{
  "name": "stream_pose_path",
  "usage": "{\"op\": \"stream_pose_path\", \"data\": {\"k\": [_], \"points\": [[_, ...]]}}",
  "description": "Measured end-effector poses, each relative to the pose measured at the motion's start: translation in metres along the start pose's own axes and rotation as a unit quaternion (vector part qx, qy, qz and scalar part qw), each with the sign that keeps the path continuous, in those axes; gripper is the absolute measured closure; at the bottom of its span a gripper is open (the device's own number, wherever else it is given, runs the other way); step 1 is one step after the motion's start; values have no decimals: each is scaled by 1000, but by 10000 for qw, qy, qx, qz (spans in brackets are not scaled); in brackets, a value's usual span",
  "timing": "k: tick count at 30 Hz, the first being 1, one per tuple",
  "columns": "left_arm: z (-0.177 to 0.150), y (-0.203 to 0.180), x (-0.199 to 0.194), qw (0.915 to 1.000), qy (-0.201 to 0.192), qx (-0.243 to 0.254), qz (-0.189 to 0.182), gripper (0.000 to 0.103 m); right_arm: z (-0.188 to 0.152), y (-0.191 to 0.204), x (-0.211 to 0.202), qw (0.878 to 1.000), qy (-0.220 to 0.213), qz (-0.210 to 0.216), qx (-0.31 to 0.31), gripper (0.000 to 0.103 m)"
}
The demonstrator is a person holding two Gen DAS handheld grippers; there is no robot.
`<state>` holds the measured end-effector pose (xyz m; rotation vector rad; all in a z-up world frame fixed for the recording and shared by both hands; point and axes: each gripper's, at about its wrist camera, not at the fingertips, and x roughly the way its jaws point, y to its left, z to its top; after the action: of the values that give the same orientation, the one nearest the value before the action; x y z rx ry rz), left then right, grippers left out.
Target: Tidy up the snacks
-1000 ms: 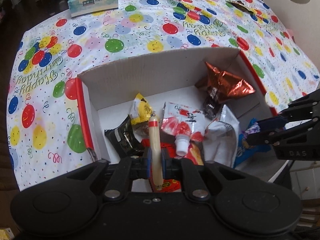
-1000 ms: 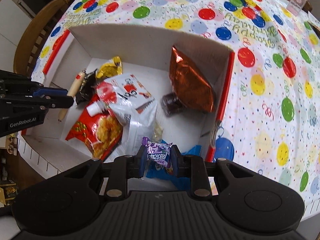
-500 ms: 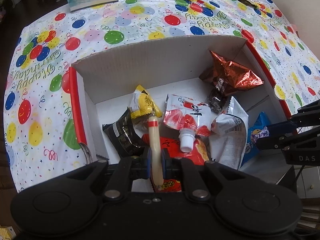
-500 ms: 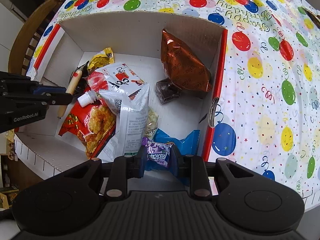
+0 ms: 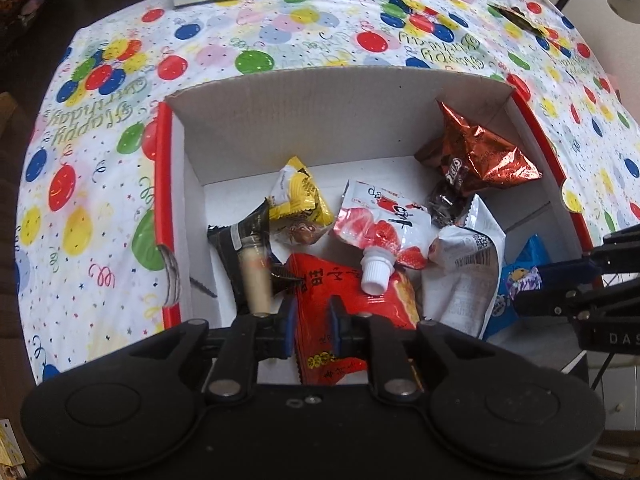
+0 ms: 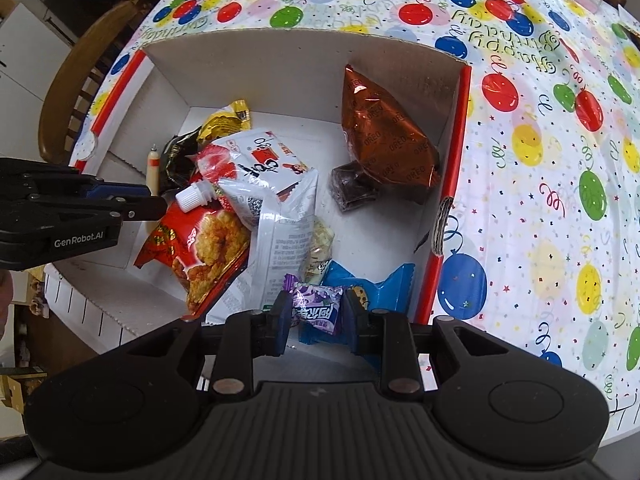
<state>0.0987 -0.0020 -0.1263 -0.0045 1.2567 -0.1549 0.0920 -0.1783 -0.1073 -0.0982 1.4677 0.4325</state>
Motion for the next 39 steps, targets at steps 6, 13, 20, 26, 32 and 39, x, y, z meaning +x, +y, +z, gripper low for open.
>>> {"op": "stream_pose_path", "data": {"k": [6, 13, 20, 26, 32, 39], "points": [[-6, -4, -11, 9996, -221, -193, 26, 66, -7, 2, -8, 9998, -101, 111, -104, 75], [-16, -16, -28, 9981, -547, -188, 205, 40, -13, 5, -25, 9988, -395, 232, -186, 45], [-27, -24, -45, 9960, -806, -261, 287, 23, -20, 11, -41, 9975, -594, 218, -323, 37], [-37, -31, -59, 9935, -1041, -302, 333, 10, -27, 11, -52, 9967, -731, 240, -278, 30], [-48, -37, -70, 9914, -1205, -376, 353, 4, -34, 12, -61, 9951, -917, 176, -313, 19], [-60, -43, -82, 9880, -1392, -406, 530, 1, -42, 13, -74, 9927, -1149, 80, -347, 2]]}}
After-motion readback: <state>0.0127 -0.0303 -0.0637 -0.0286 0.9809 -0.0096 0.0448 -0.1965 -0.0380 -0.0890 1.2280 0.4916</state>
